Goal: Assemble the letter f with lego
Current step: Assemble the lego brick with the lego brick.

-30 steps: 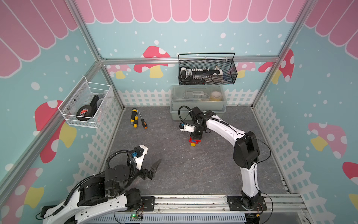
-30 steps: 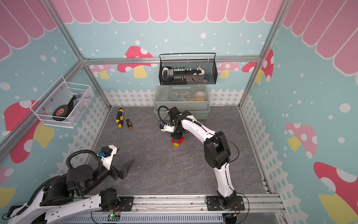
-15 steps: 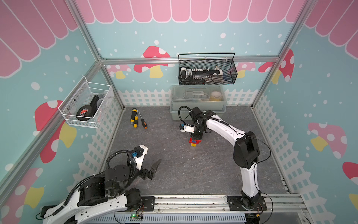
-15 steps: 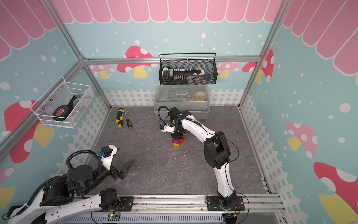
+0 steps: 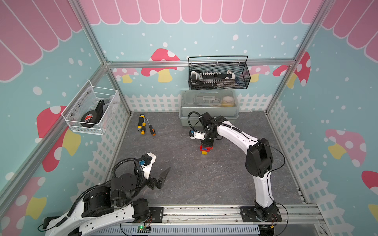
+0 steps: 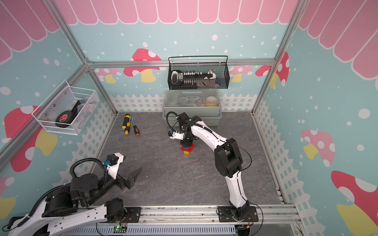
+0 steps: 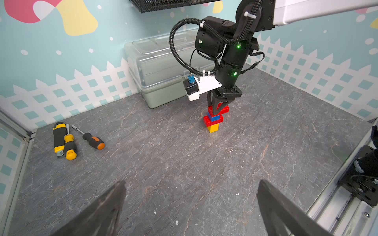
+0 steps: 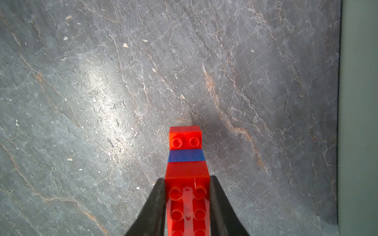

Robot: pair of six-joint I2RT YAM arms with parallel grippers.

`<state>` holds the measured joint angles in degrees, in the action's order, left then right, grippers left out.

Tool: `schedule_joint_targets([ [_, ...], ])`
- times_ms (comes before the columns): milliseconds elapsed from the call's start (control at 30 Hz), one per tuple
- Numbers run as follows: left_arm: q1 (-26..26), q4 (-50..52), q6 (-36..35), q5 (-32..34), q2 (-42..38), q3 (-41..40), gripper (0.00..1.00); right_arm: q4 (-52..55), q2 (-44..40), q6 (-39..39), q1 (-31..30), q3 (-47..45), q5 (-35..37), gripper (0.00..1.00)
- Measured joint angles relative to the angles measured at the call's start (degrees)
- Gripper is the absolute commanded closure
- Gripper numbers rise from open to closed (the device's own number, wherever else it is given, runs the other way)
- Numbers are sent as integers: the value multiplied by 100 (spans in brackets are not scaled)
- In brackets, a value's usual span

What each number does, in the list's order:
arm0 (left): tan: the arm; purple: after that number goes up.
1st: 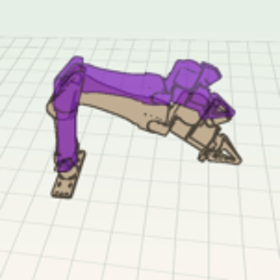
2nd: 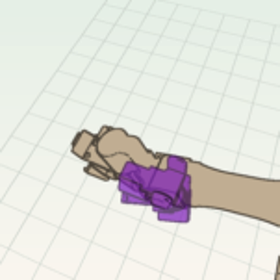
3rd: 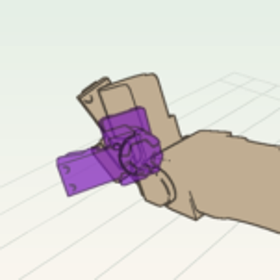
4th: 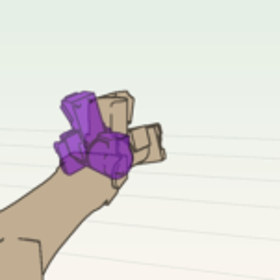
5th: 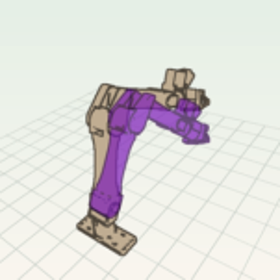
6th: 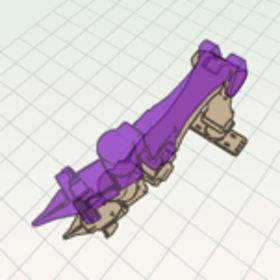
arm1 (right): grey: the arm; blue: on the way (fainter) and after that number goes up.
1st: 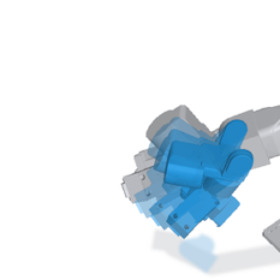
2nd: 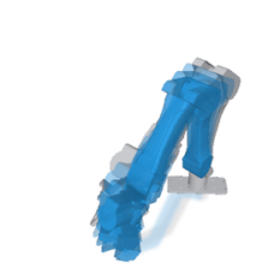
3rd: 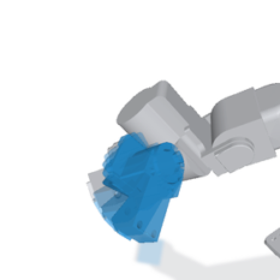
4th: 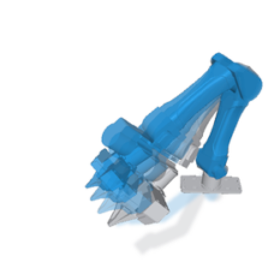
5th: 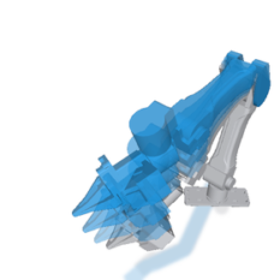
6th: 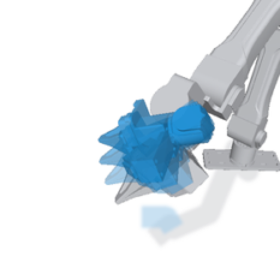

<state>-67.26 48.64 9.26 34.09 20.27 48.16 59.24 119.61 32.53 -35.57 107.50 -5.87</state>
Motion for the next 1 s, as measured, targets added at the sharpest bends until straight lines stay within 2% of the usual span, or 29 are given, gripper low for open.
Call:
schedule_joint_targets([
  [700,0,0,0,-2,0,0,1,-31,-11,-4,-125,-28,411,71],
  [1000,0,0,0,0,0,0,1,-83,-13,-17,-125,-55,439,64],
])
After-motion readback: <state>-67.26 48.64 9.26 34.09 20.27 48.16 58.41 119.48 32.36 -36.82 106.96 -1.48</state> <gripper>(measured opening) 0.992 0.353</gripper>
